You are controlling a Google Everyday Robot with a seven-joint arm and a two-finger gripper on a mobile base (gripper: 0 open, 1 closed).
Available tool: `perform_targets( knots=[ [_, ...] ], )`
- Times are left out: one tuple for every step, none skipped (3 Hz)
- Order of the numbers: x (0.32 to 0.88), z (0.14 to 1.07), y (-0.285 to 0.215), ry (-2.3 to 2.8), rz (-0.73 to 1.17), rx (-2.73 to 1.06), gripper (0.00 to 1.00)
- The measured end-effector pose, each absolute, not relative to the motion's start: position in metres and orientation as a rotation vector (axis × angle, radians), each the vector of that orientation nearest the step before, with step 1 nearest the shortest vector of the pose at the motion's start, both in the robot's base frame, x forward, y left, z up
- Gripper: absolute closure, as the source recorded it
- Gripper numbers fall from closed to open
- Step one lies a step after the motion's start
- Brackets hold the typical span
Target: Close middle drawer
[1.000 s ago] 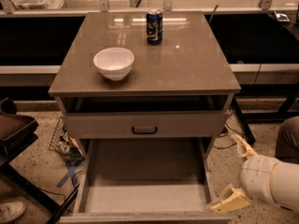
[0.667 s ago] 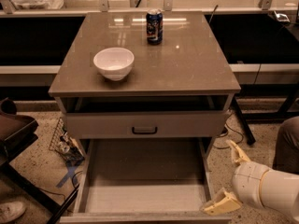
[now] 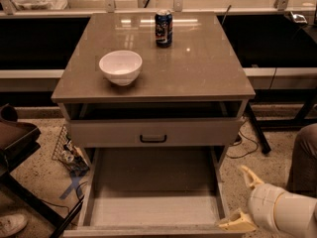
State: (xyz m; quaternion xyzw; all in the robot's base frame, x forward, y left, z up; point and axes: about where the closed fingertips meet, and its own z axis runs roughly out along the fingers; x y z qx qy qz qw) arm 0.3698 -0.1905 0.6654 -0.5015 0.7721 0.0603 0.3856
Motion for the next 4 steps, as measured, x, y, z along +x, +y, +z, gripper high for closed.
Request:
perform_targets(
  knots=[
    [0.342, 0.599, -0.217, 2.022, 0.135, -1.283, 0.39],
    [0.311, 0.535, -0.244, 2.057, 0.113, -1.307, 0.61],
    [0.283, 0.47, -0.26, 2.098, 0.163, -1.31, 0.85],
    [0.266, 0.411, -0.26, 2.125, 0.298, -1.293, 1.0]
  ],
)
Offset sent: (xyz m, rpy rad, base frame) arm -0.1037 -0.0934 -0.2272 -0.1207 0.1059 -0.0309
